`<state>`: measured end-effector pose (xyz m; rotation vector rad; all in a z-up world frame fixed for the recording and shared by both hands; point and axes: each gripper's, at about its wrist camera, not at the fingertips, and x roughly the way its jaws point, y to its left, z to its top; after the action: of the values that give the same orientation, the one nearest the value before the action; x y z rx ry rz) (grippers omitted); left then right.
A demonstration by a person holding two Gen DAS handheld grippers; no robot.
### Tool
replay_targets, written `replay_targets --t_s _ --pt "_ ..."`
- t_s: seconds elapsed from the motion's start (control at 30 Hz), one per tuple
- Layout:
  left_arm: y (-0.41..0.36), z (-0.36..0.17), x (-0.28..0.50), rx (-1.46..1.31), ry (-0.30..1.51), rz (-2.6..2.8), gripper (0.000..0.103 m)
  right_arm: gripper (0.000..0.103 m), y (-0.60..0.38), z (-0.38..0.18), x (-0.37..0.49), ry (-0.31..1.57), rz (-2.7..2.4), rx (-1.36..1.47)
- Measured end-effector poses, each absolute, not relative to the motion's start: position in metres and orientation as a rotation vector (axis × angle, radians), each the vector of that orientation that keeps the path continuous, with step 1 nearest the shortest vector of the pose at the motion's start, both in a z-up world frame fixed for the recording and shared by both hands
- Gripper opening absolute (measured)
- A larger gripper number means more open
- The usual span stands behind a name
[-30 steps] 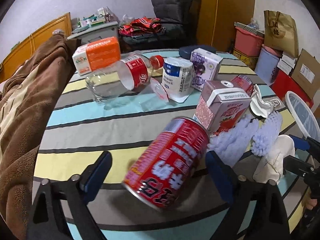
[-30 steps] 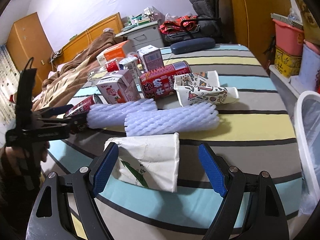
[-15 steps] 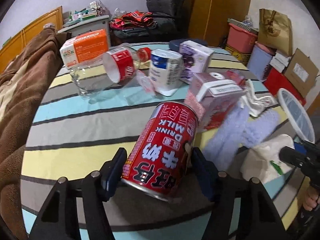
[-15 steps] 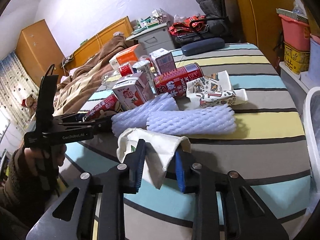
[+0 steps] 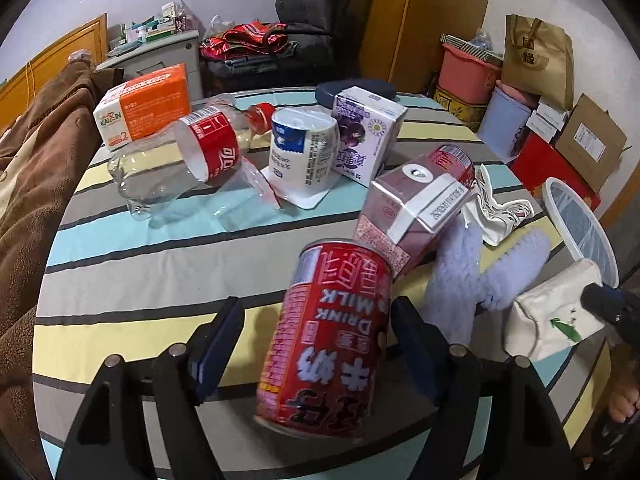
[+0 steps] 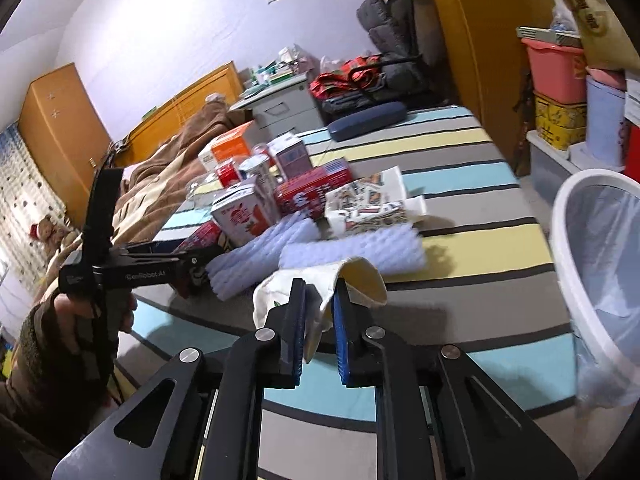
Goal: Collect trash
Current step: 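Carry the can and tissue packet to the wastebasket and open both grippers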
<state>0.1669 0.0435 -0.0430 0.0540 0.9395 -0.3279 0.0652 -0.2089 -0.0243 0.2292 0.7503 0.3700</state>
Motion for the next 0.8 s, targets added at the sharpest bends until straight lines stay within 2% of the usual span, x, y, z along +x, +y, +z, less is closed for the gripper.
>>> replay_targets --t_s 0.03,0.1,0.13,0.53,0.8 --pt "0.042 -0.044 0.166 0.051 0.942 -0.333 0.075 0.010 -0.211 -0.024 0.065 0.744 0.365 0.231" --pt "0.040 -0.046 0.166 0.052 0.957 -0.326 0.063 0.009 -0.213 -0.024 0.064 0.736 0.359 0.238" --pt "0.039 -0.047 0.166 0.055 0.961 -0.324 0.061 0.009 -0.213 -0.023 0.065 0.734 0.357 0.233" --pt "0.045 -0.024 0.132 0.000 0.883 -0.271 0.060 0.008 -0.223 -0.013 0.054 0.669 0.359 0.232" --pt "0.014 0.013 0.112 0.029 0.802 -0.334 0.060 0.008 -0.237 0.003 0.048 0.597 0.312 0.210"
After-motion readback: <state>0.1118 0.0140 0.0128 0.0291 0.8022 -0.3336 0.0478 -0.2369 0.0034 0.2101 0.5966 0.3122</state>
